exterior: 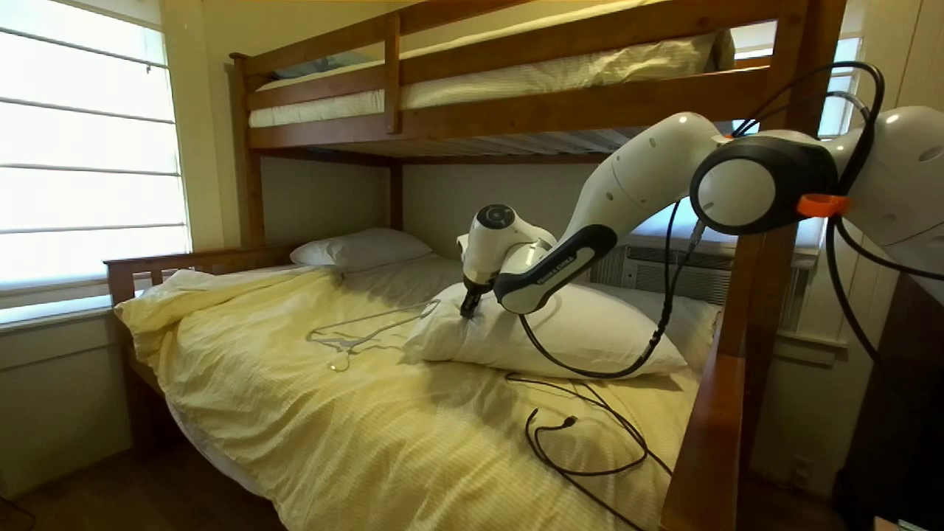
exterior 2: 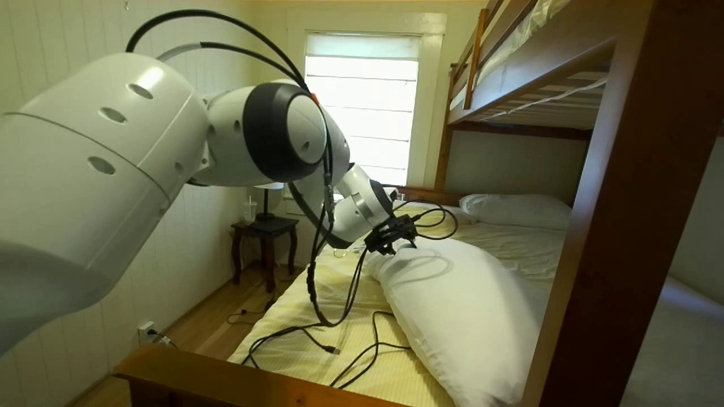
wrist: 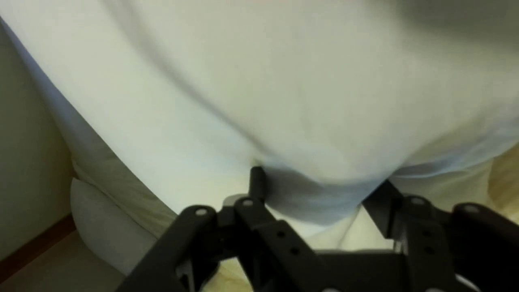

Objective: Push the hanger off the pillow, then move the pillow forward

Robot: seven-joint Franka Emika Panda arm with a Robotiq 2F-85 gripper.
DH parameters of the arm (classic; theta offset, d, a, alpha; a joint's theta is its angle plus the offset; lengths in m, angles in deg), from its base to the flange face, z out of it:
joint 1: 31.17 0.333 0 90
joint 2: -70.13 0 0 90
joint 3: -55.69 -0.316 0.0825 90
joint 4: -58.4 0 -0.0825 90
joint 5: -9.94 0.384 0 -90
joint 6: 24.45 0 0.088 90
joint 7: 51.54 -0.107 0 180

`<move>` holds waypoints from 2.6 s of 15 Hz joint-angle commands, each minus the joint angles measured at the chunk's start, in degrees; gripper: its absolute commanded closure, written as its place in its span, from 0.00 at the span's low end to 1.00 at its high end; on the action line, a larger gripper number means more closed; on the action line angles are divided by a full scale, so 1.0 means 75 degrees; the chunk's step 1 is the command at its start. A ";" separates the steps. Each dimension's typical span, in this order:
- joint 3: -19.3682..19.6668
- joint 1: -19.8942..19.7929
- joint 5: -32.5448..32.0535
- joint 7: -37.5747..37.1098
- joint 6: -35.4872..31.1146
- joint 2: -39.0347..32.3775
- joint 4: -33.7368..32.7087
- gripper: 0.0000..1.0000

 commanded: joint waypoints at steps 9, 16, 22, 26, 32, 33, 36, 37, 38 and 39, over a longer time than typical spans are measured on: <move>-0.1311 -0.0661 0.1528 0.1962 0.0264 0.1312 0.1502 1.00; -0.2150 -0.1034 0.2254 0.3450 0.0623 0.2540 0.2841 1.00; -0.2423 -0.1040 0.2010 0.4983 0.1813 0.4409 0.4712 1.00; -0.2286 -0.1019 0.1704 0.5714 0.2321 0.5689 0.5948 1.00; -0.1988 -0.1070 0.1345 0.7024 0.2783 0.7242 0.7338 1.00; -0.1937 -0.1069 0.1322 0.7323 0.2784 0.7444 0.7526 1.00; -0.1840 -0.0924 0.1637 0.8549 0.2852 0.7988 0.8046 1.00; -0.1821 -0.0892 0.1692 0.8856 0.2922 0.8118 0.8192 1.00; -0.1830 -0.0872 0.1677 0.9044 0.2958 0.8243 0.8344 1.00; -0.1825 -0.0831 0.1761 0.9250 0.2924 0.8340 0.8514 1.00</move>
